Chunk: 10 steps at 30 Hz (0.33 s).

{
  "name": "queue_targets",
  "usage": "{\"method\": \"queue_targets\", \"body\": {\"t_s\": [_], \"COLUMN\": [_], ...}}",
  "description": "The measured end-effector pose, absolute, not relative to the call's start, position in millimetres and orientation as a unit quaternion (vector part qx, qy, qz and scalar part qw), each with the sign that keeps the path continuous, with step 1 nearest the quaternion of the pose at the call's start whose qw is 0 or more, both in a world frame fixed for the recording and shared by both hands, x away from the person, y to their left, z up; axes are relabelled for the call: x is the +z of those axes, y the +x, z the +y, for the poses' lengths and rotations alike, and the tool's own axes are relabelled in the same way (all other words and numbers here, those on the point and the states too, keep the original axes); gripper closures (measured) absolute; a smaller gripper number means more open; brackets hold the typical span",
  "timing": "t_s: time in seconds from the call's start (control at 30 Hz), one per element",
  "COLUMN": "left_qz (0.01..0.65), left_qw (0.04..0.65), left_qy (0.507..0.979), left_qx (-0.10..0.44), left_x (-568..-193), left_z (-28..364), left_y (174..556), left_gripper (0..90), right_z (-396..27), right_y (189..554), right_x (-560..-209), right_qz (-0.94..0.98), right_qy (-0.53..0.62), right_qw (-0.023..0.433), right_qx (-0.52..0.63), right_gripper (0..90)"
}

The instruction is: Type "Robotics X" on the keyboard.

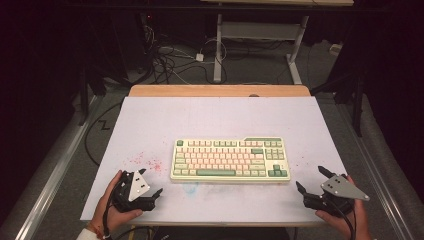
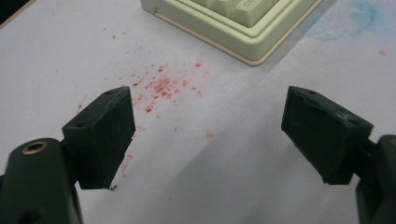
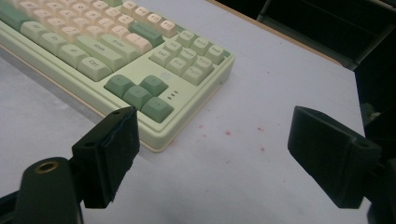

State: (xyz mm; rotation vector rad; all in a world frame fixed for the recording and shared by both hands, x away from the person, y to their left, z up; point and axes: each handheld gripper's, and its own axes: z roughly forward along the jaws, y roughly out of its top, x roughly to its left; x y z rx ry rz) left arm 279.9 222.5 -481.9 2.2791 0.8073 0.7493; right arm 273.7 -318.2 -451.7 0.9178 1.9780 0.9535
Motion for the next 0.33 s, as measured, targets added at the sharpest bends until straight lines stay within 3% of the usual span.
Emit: {"method": "queue_targets", "body": {"t_s": [0.33], "left_qz": [0.304], "left_qw": [0.298], "left_qy": [0.861], "left_qx": [0.279], "left_x": [-482.6], "left_z": [220.7], "left_y": [282.8], "left_gripper": [16.1], "right_z": [-316.6], "right_y": [274.6], "right_x": [-453.2], "right_qz": [0.775], "right_qy": [0.353], "right_qw": [0.373], "right_qx": [0.368], "right_gripper": [16.9]}}
